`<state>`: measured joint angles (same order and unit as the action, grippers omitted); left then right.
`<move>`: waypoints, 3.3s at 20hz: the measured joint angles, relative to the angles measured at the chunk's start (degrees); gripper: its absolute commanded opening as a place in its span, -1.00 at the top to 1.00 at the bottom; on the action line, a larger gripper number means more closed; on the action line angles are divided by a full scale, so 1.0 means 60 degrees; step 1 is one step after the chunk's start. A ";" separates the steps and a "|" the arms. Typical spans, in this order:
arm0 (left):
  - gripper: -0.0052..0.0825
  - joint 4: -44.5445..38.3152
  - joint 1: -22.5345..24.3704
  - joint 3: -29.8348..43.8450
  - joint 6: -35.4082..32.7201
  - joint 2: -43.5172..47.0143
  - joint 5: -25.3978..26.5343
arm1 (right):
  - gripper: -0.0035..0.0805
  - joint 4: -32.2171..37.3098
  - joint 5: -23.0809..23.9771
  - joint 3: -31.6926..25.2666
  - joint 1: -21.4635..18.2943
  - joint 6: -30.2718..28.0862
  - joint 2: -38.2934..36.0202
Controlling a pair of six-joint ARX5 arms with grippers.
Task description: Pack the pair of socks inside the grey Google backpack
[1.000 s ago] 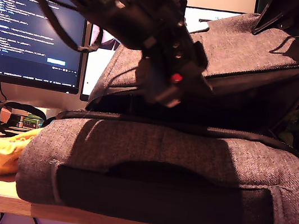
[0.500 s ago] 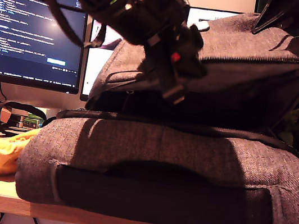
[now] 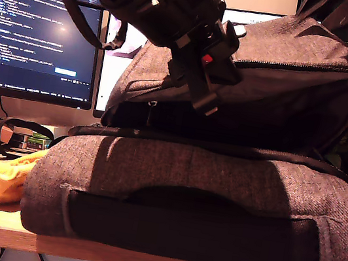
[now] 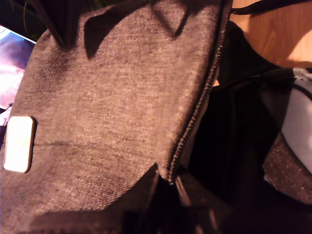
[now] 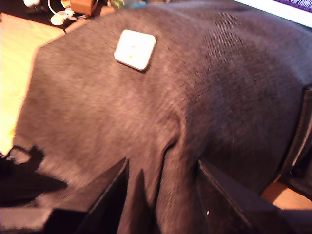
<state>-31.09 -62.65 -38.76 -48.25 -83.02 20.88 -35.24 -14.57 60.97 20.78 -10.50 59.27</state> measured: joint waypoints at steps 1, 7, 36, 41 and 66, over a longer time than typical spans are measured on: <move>0.93 -0.0004 0.0000 0.0000 0.0000 0.0000 0.0047 | -0.03 -0.0259 -0.0004 0.0000 0.0007 0.0000 -0.0284; 0.93 0.0295 0.0000 -0.0091 -0.0255 0.0000 0.0117 | -0.03 -0.1413 0.0087 0.0004 0.0204 -0.1279 -0.1767; 0.90 0.5763 0.0157 -0.3100 0.0987 0.1311 -0.1592 | 0.94 -0.0488 0.4725 0.0076 0.4481 -0.6051 0.0361; 0.60 0.6422 0.0204 -0.3151 0.0984 0.1512 -0.1577 | 0.94 -0.0444 0.4557 0.0076 0.4481 -0.6003 0.0495; 0.02 1.0298 0.4466 -0.3344 0.5865 0.3807 -0.2572 | 0.94 -0.0492 0.4787 0.0073 0.4426 -0.6007 0.0645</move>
<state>30.70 -35.86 -58.83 -13.06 -60.18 5.45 -38.20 14.15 61.41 47.33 -46.54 63.13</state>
